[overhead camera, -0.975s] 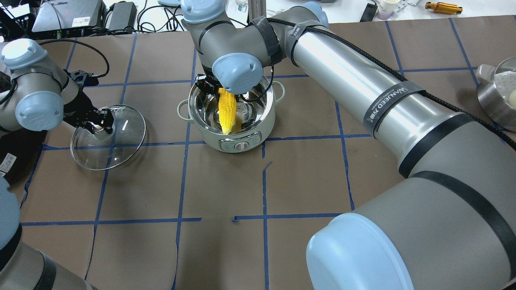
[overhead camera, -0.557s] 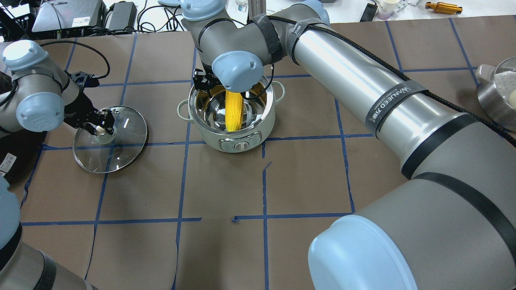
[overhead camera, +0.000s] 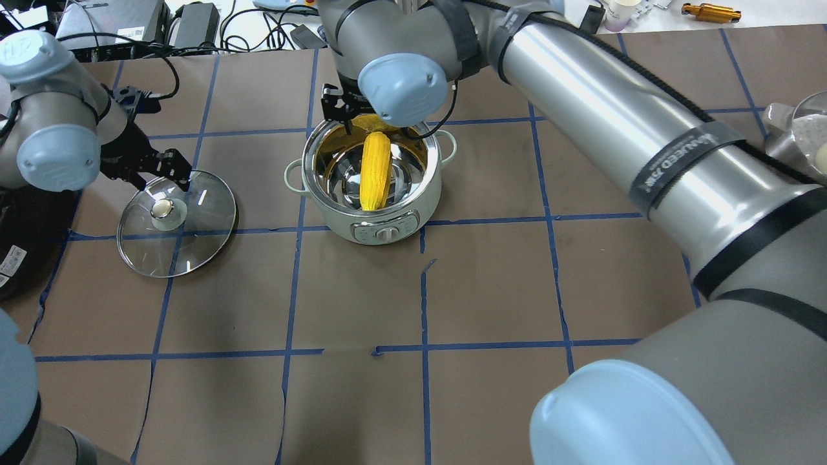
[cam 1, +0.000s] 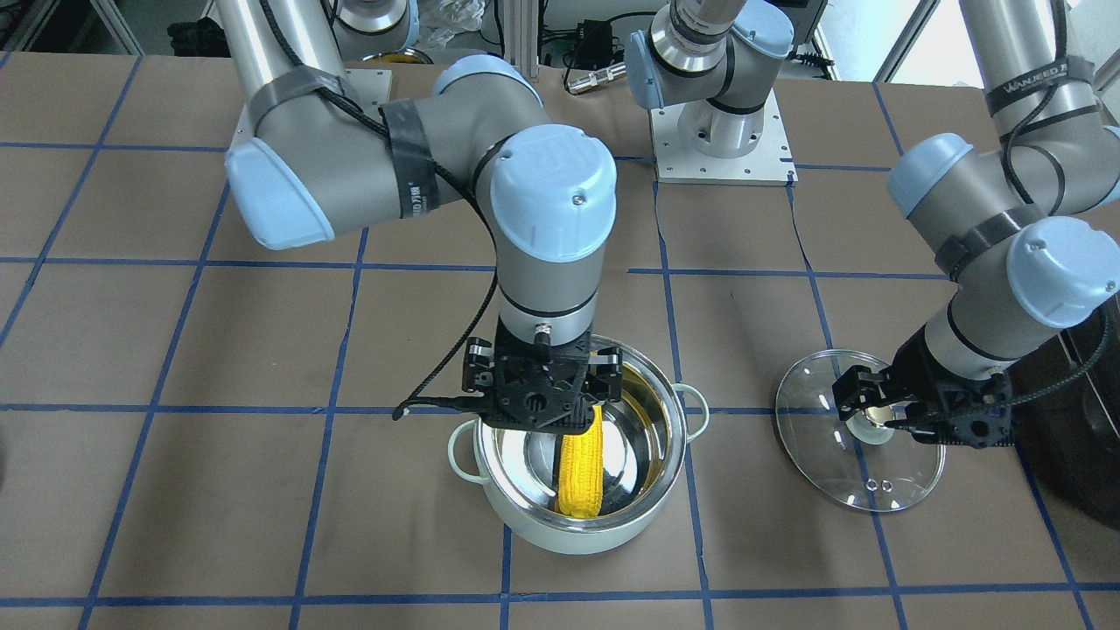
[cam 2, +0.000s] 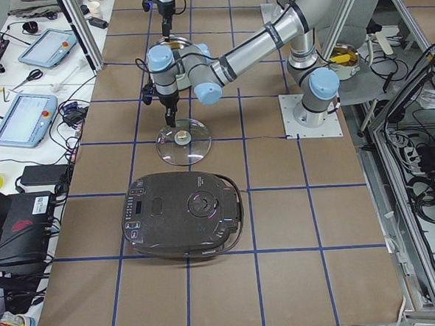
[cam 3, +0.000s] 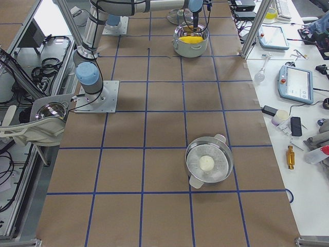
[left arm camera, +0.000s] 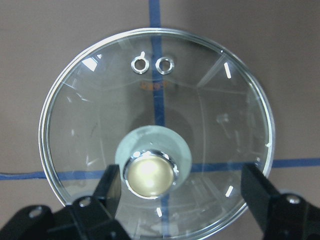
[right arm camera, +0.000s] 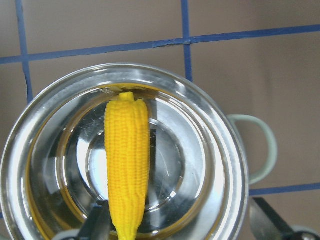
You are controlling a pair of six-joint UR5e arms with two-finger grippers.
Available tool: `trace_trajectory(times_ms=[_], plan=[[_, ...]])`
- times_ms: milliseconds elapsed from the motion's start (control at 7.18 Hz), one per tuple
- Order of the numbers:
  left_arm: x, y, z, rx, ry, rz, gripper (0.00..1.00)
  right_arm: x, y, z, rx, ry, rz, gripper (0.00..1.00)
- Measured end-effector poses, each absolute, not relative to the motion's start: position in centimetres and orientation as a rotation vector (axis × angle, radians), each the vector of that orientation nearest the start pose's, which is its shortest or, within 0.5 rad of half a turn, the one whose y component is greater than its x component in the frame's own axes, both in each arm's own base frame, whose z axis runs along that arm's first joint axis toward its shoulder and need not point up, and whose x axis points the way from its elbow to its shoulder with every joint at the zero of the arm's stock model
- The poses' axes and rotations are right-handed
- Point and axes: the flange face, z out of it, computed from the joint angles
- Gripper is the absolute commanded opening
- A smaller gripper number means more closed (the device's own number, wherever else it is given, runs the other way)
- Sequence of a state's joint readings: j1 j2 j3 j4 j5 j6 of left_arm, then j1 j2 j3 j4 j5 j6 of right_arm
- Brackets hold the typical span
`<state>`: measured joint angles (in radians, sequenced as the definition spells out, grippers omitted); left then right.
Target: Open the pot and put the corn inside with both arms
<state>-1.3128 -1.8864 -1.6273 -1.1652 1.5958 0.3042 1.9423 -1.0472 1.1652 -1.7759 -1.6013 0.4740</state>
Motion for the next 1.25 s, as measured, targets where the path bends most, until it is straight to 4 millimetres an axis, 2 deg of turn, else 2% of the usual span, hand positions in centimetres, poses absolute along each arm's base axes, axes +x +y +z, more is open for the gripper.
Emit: trace_trajectory(times_ms=[139,418,557,696,975,1253], plan=[[-1.3,-61.6,37.1,0.072,3.108,-0.054,0.87,33.9,-61.0,41.3,0.159,3.140,-0.121,1.00],[-8.3,-59.9,44.3,0.144,3.107,-0.095,0.87,25.1,-58.6,43.4,0.107,3.160,-0.086,1.00],[-10.7,-58.3,47.0,0.189,3.105,-0.108,0.87,21.1,-56.6,44.0,0.109,3.165,-0.076,1.00],[-12.1,-56.5,48.9,0.217,3.104,-0.115,0.87,18.1,-54.4,44.3,0.124,3.169,-0.065,1.00],[-12.9,-54.3,51.1,0.235,3.116,-0.129,0.87,15.6,-51.2,45.4,0.154,3.173,-0.041,1.00],[-13.2,-53.0,52.3,0.239,3.134,-0.137,0.87,15.1,-49.6,46.9,0.155,3.171,-0.035,1.00]])
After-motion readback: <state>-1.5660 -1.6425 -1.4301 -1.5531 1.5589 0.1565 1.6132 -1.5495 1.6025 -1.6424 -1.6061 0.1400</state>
